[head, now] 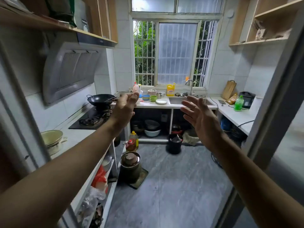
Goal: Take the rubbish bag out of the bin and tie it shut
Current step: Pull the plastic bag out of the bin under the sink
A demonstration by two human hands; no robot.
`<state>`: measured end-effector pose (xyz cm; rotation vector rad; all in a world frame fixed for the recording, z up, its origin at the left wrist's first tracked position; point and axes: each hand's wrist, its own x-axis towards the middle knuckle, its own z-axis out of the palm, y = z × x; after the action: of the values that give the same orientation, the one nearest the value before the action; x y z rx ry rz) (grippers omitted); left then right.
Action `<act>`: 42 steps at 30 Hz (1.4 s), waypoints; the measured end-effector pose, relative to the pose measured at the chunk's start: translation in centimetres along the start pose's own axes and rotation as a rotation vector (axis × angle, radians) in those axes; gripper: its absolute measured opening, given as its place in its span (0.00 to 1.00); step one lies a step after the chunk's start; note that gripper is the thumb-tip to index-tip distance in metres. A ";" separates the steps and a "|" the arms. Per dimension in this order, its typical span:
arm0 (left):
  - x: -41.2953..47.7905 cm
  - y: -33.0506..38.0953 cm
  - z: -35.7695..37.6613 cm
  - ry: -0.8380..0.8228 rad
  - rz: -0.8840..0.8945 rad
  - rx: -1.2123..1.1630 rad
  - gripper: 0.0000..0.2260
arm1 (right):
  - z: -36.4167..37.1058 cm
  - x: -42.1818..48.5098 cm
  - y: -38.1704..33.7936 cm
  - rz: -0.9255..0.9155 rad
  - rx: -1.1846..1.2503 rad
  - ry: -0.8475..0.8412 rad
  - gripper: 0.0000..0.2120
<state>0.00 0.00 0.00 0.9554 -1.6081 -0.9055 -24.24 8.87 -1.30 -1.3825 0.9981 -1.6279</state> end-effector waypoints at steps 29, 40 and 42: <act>24.2 -14.5 2.4 -0.078 -0.086 -0.153 0.25 | 1.2 24.3 13.5 0.107 0.054 0.217 0.23; 40.4 -20.0 9.4 -0.071 -0.086 -0.141 0.20 | -6.7 40.0 20.0 0.089 0.072 0.234 0.22; 43.2 -20.9 11.3 -0.070 -0.085 -0.139 0.16 | -8.8 42.4 21.0 0.099 0.062 0.246 0.21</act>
<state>-15.35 -46.59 -4.81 0.9083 -1.5502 -1.1056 -36.72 -37.51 -4.79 -1.0929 1.1283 -1.7672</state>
